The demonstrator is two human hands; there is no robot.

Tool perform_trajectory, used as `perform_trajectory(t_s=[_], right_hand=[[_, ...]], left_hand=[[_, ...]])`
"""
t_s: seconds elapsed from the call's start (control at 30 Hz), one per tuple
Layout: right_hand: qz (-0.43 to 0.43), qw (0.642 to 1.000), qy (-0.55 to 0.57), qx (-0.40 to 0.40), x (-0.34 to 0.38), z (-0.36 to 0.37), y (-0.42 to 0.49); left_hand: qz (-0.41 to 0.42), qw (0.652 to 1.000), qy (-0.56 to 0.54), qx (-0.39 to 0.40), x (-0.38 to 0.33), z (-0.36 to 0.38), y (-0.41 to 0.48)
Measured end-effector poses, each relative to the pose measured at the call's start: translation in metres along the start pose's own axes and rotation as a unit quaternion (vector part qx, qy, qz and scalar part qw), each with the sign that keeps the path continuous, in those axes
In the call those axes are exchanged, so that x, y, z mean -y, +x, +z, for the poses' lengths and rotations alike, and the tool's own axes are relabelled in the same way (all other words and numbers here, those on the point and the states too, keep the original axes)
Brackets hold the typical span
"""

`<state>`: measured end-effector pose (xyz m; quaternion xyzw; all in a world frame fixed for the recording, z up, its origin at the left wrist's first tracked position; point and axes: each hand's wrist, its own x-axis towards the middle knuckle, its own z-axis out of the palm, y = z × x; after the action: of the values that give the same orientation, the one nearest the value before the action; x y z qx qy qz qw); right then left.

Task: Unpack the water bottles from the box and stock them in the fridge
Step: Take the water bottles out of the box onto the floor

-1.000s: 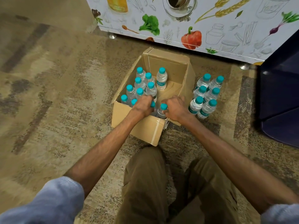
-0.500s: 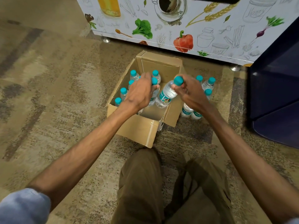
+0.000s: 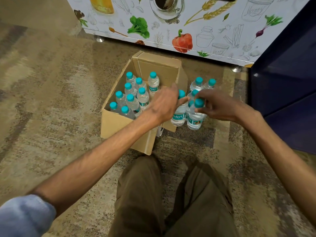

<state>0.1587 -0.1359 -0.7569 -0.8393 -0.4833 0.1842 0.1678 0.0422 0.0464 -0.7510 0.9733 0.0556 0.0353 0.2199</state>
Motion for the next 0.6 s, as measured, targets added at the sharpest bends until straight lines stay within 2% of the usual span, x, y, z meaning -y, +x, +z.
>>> perform_trajectory(t_s=[0.13,0.27,0.43,0.6], right_hand=[[0.061,0.996,-0.024,0.064,-0.015,0.022,-0.006],[0.081,0.99,-0.053,0.106,-0.033,0.043,-0.005],[0.07,0.99,-0.055,0.11,-0.049,0.068,0.001],[0.103,0.989,-0.022,0.099,-0.062,0.079,0.0]], left_hand=[[-0.005,0.999,0.028,0.044,-0.003,0.031,0.002],[-0.062,0.991,0.074,0.096,-0.001,0.061,0.008],[-0.092,0.982,0.112,0.123,-0.001,0.087,0.019],[-0.072,0.973,0.169,0.142,-0.01,0.102,0.029]])
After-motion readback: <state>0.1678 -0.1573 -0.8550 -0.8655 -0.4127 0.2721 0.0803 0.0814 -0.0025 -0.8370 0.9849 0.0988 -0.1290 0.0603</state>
